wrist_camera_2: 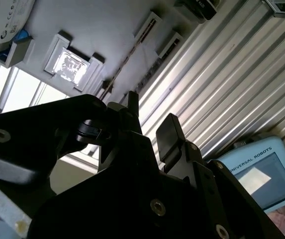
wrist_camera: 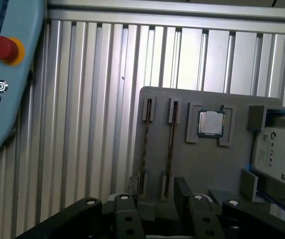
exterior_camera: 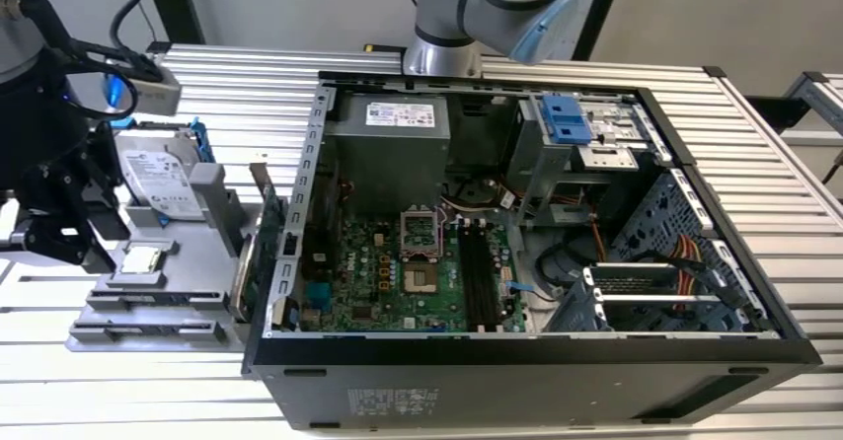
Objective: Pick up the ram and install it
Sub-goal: 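Pick up the ram and move it above insertion slot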
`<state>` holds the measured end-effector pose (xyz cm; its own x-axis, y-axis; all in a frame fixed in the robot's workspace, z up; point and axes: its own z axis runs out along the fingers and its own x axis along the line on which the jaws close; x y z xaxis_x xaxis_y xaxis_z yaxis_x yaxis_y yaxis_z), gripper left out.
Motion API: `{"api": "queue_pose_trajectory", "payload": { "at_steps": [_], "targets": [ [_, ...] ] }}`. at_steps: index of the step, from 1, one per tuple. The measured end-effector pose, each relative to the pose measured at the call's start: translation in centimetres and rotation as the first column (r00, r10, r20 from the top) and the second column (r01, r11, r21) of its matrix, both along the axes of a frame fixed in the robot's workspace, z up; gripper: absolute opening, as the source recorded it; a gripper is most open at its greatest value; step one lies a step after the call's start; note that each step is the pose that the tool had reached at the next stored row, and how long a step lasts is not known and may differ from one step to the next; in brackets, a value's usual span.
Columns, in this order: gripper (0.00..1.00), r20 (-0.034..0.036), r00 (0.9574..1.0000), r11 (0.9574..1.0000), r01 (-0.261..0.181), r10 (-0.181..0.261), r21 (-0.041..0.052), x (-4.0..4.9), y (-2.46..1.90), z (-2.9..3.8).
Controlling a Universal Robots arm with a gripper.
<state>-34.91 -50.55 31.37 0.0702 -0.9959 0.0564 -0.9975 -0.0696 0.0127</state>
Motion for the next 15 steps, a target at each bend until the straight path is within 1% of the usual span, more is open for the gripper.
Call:
{"api": "queue_pose_trajectory", "payload": {
  "at_steps": [11,15],
  "targets": [
    [1.0,-0.0001,1.0,1.0,0.0,0.0,-0.0056,0.0,0.06,-0.77],
    [1.0,-0.0004,1.0,1.0,0.0,0.0,-0.0067,0.0,0.06,-0.81]
  ]
}}
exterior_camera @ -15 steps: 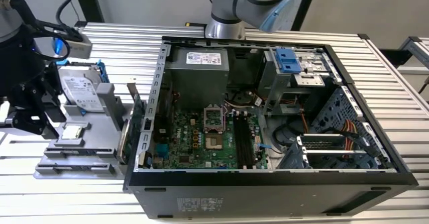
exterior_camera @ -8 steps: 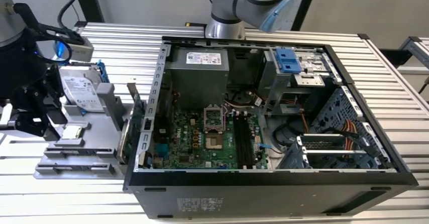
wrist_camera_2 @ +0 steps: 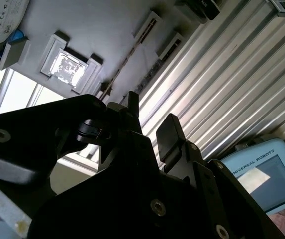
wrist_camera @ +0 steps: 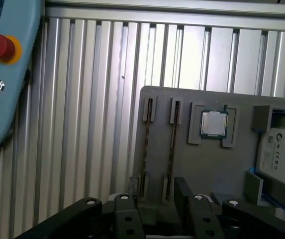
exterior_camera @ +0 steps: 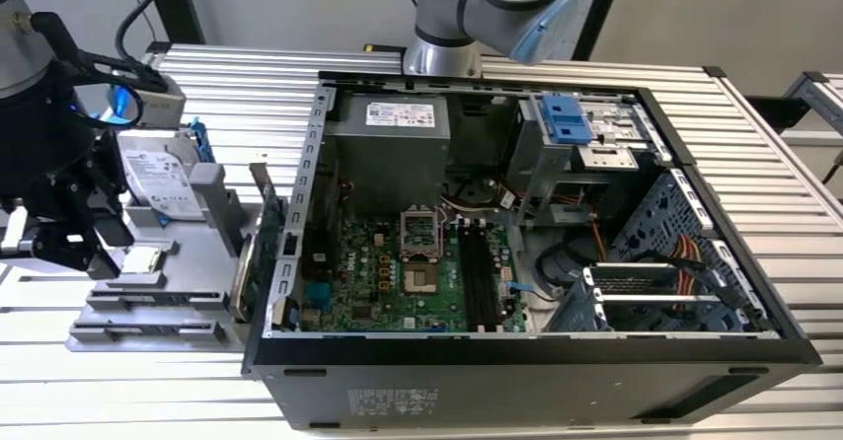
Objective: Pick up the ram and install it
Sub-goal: 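Pick up the ram and move it above insertion slot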
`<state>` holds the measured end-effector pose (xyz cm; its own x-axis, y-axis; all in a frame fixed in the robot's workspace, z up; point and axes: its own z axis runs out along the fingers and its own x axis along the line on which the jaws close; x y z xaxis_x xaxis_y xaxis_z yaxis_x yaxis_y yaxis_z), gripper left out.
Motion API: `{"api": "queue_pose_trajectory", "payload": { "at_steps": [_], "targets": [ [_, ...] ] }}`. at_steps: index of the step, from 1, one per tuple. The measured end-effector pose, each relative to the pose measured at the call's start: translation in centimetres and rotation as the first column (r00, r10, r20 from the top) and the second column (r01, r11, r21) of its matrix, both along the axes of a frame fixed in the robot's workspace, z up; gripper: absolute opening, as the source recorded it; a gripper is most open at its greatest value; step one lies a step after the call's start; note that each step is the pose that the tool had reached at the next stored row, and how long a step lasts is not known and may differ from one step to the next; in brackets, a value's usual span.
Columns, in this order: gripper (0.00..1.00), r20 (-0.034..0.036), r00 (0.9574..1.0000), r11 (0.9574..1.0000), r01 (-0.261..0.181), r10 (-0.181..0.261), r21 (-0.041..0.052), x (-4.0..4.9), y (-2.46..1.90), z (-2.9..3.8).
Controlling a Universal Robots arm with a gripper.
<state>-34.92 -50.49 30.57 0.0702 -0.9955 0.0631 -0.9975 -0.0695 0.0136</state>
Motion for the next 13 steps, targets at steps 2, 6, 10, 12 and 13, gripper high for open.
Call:
{"api": "queue_pose_trajectory", "payload": {
  "at_steps": [2,6,10,12,13],
  "targets": [
    [1.0,-0.0001,1.0,1.0,0.0,0.0,0.0002,0.0,0.0,-0.01],
    [1.0,0.0001,1.0,1.0,0.0,0.0,0.0005,0.01,0.01,-0.12],
    [1.0,-0.0003,1.0,1.0,0.0,0.0,0.0001,0.01,0.02,-0.31],
    [1.0,-0.0003,1.0,1.0,0.0,0.0,0.0001,0.01,0.02,-0.4],
    [1.0,-0.0002,1.0,1.0,0.0,0.0,0.0,0.0,0.02,-0.45]
  ]
}}
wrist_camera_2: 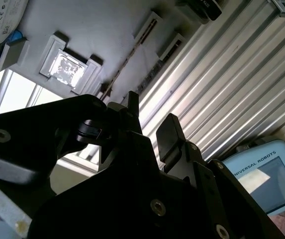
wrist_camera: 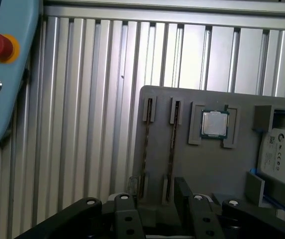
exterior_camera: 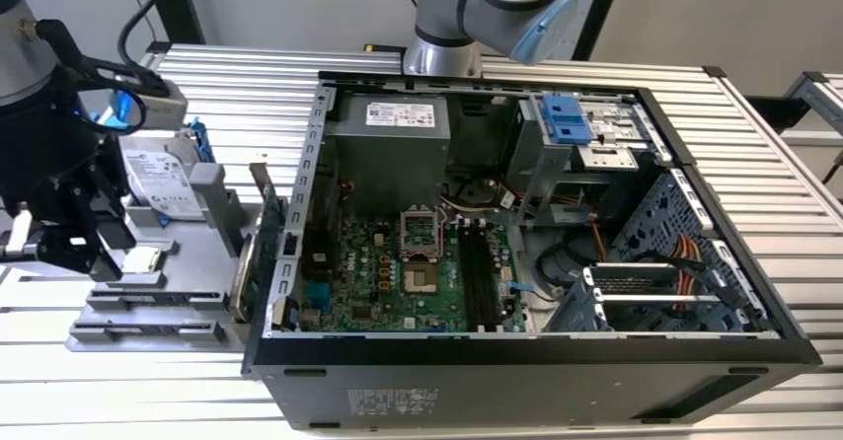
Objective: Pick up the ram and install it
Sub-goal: 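Pick up the ram and move it above insertion slot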
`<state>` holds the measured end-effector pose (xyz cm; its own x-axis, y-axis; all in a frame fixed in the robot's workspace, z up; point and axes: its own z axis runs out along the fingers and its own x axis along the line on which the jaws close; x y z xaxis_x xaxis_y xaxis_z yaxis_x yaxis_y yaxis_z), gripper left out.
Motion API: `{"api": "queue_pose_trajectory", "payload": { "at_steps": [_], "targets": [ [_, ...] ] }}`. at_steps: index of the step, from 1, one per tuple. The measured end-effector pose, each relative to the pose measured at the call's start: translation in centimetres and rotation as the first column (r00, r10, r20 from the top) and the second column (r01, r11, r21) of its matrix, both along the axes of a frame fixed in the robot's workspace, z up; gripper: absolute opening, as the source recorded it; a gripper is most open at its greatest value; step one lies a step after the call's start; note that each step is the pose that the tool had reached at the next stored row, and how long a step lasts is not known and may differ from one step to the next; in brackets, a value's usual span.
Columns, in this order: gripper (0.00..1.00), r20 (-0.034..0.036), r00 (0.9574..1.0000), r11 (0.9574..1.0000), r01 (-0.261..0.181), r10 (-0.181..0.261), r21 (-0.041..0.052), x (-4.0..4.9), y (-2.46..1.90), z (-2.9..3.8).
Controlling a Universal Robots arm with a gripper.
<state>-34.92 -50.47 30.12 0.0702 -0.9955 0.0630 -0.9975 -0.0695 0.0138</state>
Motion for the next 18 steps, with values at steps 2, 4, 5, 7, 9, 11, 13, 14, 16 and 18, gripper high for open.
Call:
{"api": "queue_pose_trajectory", "payload": {
  "at_steps": [2,4,5,7,9,11,13,14,16,18],
  "targets": [
    [1.0,0.0001,1.0,1.0,0.0,0.0,0.0001,0.0,0.0,-0.1],
    [1.0,0.0,1.0,1.0,0.0,0.0,0.0,0.0,0.01,-0.21],
    [1.0,0.0,1.0,1.0,0.0,0.0,0.0,0.0,0.01,-0.27],
    [1.0,0.0,1.0,1.0,0.0,0.0,0.0,0.0,0.02,-0.35],
    [1.0,0.0,1.0,1.0,0.0,0.0,0.0,0.0,0.02,-0.44],
    [1.0,0.0,1.0,1.0,0.0,0.0,0.0,0.0,0.02,-0.52],
    [1.0,0.0,1.0,1.0,0.0,0.0,0.0,0.0,0.02,-0.61],
    [1.0,0.0,1.0,1.0,0.0,0.0,0.0,0.0,0.02,-0.65],
    [1.0,0.0001,1.0,1.0,0.0,0.0,0.0001,0.0,0.02,-0.74],
    [1.0,0.0,1.0,1.0,0.0,0.0,0.0,0.0,0.02,-0.83]
  ]
}}
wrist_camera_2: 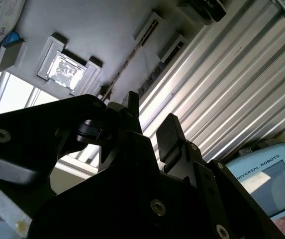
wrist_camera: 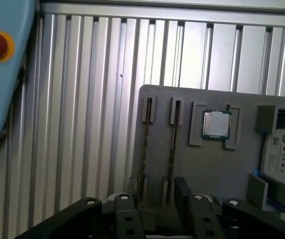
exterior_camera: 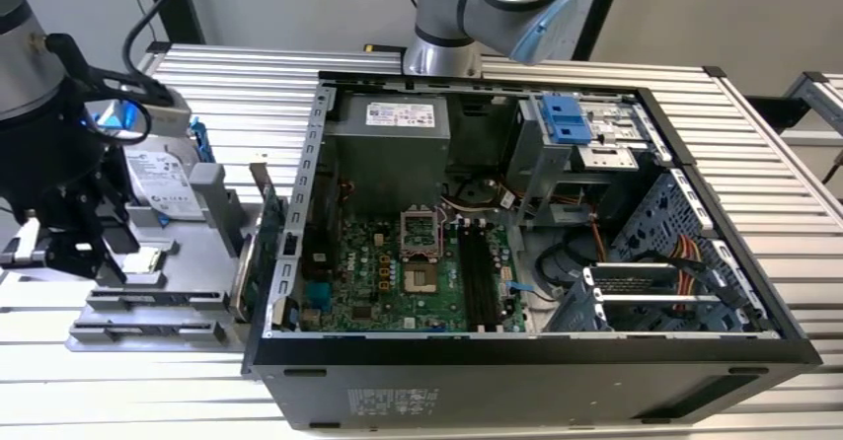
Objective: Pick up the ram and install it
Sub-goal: 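Pick up the ram and move it above insertion slot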
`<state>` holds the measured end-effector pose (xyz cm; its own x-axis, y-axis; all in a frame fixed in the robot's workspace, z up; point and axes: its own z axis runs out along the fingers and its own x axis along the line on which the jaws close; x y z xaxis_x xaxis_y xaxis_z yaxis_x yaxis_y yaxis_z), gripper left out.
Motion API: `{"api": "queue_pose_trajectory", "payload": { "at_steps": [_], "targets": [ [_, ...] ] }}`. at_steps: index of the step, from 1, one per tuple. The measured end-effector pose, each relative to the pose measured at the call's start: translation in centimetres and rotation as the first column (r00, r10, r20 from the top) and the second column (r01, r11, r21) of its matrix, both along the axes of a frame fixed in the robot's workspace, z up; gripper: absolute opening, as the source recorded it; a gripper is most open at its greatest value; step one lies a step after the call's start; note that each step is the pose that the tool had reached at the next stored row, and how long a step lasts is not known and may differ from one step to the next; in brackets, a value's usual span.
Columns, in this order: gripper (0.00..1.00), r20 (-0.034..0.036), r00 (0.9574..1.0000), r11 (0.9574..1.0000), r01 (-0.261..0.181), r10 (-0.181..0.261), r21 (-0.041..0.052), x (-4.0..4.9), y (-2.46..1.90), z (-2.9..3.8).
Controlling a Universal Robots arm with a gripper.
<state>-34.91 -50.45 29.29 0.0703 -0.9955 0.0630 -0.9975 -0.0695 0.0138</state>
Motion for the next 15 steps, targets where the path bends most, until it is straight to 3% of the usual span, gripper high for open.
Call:
{"api": "queue_pose_trajectory", "payload": {
  "at_steps": [15],
  "targets": [
    [1.0,0.0001,1.0,1.0,0.0,0.0,0.0001,0.0,0.05,-0.72]
  ]
}}
